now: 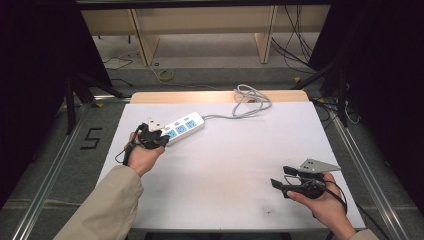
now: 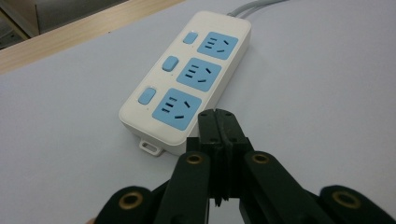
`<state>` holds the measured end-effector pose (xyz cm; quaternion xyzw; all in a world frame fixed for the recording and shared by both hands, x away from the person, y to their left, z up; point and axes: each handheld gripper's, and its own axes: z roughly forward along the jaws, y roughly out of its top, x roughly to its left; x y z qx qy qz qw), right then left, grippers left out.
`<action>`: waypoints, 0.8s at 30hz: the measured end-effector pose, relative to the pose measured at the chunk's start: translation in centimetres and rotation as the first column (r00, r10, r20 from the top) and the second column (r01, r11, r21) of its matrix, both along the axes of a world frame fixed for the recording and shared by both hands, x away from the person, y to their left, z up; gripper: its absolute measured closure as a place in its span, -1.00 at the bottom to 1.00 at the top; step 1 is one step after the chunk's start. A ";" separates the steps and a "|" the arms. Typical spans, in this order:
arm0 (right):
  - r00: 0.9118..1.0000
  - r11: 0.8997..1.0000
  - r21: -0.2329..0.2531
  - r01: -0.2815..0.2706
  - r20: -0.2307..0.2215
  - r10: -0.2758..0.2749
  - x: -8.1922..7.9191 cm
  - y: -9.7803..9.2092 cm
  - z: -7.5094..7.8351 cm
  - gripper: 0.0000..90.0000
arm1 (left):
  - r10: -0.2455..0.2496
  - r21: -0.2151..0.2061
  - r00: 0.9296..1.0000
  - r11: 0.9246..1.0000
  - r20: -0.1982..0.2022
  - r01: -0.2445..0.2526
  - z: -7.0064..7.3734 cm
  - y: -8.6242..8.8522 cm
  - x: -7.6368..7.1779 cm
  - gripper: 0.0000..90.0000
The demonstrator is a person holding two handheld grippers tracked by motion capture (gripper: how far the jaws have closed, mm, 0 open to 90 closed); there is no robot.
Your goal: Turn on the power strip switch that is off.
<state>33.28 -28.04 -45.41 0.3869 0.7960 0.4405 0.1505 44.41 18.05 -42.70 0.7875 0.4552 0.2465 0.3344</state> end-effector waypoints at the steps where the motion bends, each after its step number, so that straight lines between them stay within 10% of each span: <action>1: 1.000 1.000 0.000 0.000 -0.001 0.000 0.0 0.0 0.0 -0.30 | 0.003 -0.005 1.000 1.000 0.002 -0.003 0.0 -0.1 0.1 1.00; 24: 1.000 1.000 -0.001 0.000 0.000 0.000 0.0 0.0 0.0 -0.30 | 0.010 -0.009 1.000 1.000 -0.014 -0.010 -0.3 -0.4 1.2 1.00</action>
